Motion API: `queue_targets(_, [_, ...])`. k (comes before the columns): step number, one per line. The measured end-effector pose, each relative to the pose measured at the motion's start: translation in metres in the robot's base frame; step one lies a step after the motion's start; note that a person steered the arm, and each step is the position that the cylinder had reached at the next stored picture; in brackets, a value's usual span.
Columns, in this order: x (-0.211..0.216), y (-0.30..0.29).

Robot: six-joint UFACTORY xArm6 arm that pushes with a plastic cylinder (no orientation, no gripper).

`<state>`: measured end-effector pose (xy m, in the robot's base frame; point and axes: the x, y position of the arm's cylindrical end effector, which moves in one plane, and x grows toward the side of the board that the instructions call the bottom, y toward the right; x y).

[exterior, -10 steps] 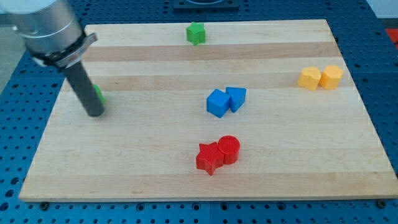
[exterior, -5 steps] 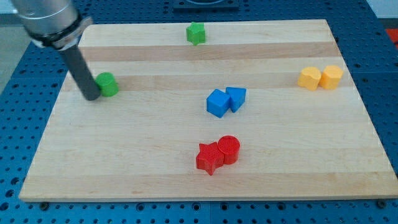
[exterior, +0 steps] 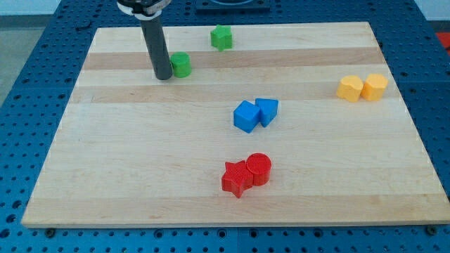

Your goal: Push the green circle towards the green star

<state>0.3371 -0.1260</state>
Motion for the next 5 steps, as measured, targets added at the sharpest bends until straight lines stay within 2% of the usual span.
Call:
queue_targets(2, [-0.027,0.033])
queue_targets(5, [-0.039,0.058])
